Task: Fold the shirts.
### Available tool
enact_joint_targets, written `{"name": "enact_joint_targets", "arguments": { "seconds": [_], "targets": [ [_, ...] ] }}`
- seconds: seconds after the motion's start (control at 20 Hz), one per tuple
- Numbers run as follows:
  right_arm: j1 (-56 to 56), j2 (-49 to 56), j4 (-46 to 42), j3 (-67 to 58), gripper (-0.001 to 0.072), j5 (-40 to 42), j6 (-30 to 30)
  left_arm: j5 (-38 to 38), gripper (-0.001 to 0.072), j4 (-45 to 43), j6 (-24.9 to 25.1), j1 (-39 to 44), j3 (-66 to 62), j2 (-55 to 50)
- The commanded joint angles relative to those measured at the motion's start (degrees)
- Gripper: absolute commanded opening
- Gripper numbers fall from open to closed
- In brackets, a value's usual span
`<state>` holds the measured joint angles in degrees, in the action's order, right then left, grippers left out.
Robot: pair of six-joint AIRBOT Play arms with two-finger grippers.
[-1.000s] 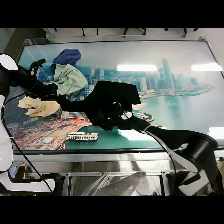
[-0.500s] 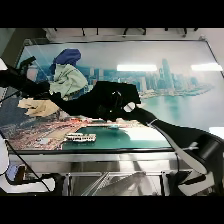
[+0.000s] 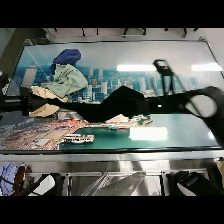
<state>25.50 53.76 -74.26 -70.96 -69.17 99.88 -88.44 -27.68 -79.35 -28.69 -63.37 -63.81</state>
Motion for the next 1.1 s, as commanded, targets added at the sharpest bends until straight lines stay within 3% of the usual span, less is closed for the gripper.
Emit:
{"name": "enact_joint_targets", "arguments": {
  "seconds": [0.0,0.15,0.25,0.5,0.7,0.85,1.05],
  "targets": [
    [-4.1,-10.5,-4.0,-3.9,0.0023,-7.8,0.6,7.1,0.0017,22.3,4.9,-3.0,5.0,11.5],
    [-4.7,-11.9,-4.0,-9.2,0.0023,-10.2,-0.4,9.6,0.0017,22.2,4.3,-3.2,-4.7,17.6],
    [-4.7,-10.5,-2.8,-14.6,0.0023,-15.3,-2.2,8.7,0.0017,20.0,1.3,-4.7,-15.1,19.1],
    [-4.7,-6.4,-2.0,-30.0,0.0023,-20.8,-3.0,0.0,0.0017,4.7,-5.4,-13.0,-40.7,18.6],
    [-4.7,-0.9,2.1,-32.1,0.0023,-20.7,-1.3,-7.0,0.0016,1.8,-7.7,-13.9,-49.9,12.3],
    [-4.7,6.0,4.9,-31.7,0.0024,-18.8,-0.9,-6.7,0.0016,-8.7,-8.2,-4.5,-48.4,7.6],
    [-4.7,14.9,3.0,-29.6,0.0024,-10.5,-2.5,3.8,0.0017,-29.9,-7.1,19.8,-38.7,0.5]
  ]
}}
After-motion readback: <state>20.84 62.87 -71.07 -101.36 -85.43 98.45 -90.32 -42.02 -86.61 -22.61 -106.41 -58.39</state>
